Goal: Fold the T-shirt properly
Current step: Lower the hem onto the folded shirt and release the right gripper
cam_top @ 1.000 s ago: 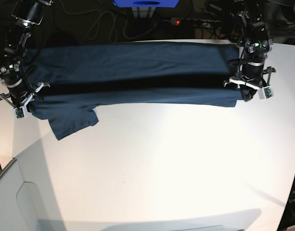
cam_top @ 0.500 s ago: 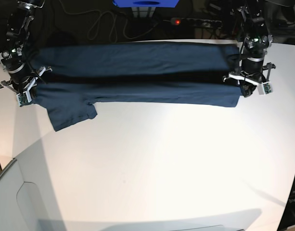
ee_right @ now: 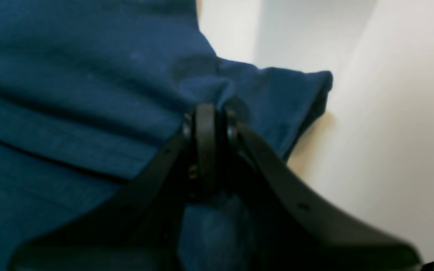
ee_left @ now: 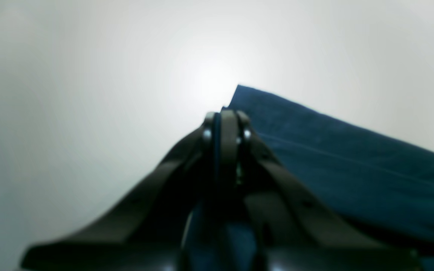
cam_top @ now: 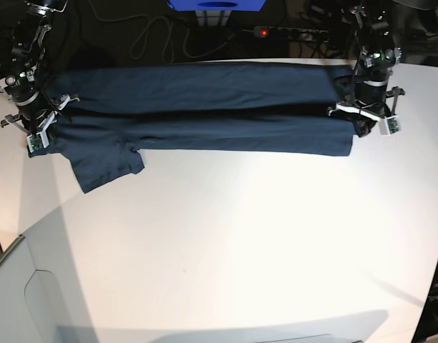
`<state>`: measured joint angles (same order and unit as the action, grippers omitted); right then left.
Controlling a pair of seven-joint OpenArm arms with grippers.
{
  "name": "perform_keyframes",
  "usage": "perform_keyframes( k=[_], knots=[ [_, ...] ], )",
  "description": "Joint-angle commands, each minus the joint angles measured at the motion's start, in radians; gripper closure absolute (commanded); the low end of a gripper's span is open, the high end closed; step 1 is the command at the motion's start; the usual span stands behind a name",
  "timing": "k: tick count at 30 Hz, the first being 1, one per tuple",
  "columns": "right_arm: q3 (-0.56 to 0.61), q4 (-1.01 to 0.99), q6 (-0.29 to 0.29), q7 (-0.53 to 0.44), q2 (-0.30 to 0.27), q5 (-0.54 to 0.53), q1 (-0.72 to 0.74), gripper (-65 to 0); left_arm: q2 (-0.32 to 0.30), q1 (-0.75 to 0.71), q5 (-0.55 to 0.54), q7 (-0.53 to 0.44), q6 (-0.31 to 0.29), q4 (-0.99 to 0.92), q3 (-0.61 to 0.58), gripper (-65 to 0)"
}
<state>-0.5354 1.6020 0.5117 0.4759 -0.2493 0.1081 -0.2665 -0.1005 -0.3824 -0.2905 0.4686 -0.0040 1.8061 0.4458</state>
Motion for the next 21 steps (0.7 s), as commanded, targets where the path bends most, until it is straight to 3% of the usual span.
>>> perform_keyframes(
  k=[1,7,10,15,21],
  knots=[
    [-0.004,0.016,0.011,-0.013,-0.017,-0.008,0.006,-0.1,-0.008,0.003,-0.002,-0.023,0.003,0.01,0.005,0.0],
    [-0.002,0.016,0.011,0.001,-0.023,-0.006,0.006,-1.9,-0.006,0.0,-0.002,-0.023,0.003,0.002,0.0,0.0],
    [-0.002,0.019,0.011,0.057,-0.025,-0.006,0.009,-11.9,-0.006,0.003,-0.002,-0.021,0.003,0.002,0.0,0.0],
    [-0.012,0.082,0.011,0.063,-0.023,-0.008,0.006,-26.5,-0.006,0.003,-0.002,-0.02,0.003,0.002,-0.002,0.0],
    [-0.012,0.192,0.011,0.071,-0.018,-0.008,0.005,-27.9,-0.006,0.001,-0.002,-0.02,0.003,0.002,-0.002,0.0]
  ],
)
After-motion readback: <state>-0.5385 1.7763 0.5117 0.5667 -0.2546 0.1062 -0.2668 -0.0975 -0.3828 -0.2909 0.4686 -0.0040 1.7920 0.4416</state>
